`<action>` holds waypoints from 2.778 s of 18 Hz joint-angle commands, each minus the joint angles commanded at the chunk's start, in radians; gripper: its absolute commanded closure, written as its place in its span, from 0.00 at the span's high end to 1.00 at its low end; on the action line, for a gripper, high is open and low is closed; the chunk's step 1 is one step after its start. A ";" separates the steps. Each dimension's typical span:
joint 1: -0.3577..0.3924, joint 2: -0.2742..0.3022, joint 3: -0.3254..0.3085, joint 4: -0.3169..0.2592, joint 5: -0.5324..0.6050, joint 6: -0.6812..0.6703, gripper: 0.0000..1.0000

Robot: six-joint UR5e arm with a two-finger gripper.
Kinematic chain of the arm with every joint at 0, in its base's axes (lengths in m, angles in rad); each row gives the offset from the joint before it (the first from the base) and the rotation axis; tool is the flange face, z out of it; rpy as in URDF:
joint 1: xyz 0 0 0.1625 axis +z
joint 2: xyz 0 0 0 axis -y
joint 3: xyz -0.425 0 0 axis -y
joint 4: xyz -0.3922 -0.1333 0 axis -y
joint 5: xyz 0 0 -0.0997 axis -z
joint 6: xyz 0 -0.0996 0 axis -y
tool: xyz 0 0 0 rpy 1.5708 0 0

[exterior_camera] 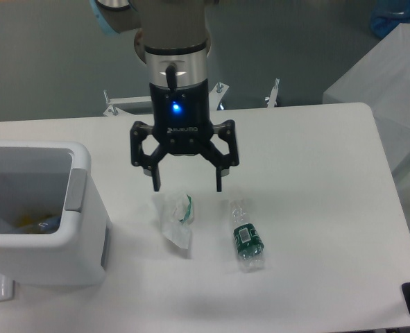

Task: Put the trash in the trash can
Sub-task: 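Lower the open gripper over the crumpled clear plastic bag, then close the gripper on the plastic bag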

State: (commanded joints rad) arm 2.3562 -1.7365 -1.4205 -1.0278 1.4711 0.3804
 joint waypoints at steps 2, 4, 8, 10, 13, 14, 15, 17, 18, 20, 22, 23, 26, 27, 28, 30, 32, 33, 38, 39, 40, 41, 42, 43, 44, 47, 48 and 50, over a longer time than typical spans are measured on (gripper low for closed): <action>0.002 0.002 -0.003 -0.002 0.000 0.002 1.00; 0.002 0.009 -0.032 -0.002 0.000 0.017 1.00; 0.000 0.029 -0.122 0.003 -0.006 0.018 1.00; -0.002 0.023 -0.155 0.012 -0.006 0.018 1.00; -0.005 0.029 -0.242 0.079 0.000 0.017 1.00; -0.005 0.034 -0.273 0.107 0.000 0.017 1.00; -0.005 0.037 -0.302 0.133 0.000 0.018 1.00; -0.006 0.044 -0.345 0.158 0.000 0.029 1.00; -0.008 0.046 -0.359 0.158 0.000 0.044 1.00; -0.011 0.046 -0.399 0.158 0.000 0.081 1.00; -0.012 0.046 -0.436 0.160 0.000 0.133 1.00; -0.015 0.046 -0.451 0.160 0.002 0.179 1.00; -0.023 0.052 -0.488 0.158 0.000 0.311 1.00; -0.034 0.051 -0.492 0.158 0.000 0.313 1.00; -0.044 0.043 -0.491 0.160 0.000 0.308 1.00; -0.060 0.025 -0.477 0.173 -0.006 0.305 1.00; -0.100 -0.012 -0.465 0.205 -0.008 0.310 1.00; -0.109 -0.035 -0.466 0.225 -0.005 0.308 1.00; -0.129 -0.057 -0.488 0.229 0.002 0.310 1.00; -0.130 -0.061 -0.492 0.227 0.002 0.311 1.00; -0.133 -0.064 -0.502 0.227 0.003 0.313 1.00; -0.135 -0.066 -0.511 0.229 0.014 0.316 1.00; -0.138 -0.067 -0.517 0.229 0.024 0.314 1.00; -0.147 -0.068 -0.522 0.230 0.028 0.314 1.00; -0.149 -0.068 -0.523 0.230 0.029 0.313 1.00; -0.152 -0.095 -0.522 0.230 0.078 0.310 1.00; -0.158 -0.107 -0.519 0.232 0.098 0.308 1.00; -0.166 -0.123 -0.512 0.233 0.109 0.305 1.00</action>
State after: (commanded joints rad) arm 2.1905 -1.8591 -1.9328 -0.7946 1.5800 0.6857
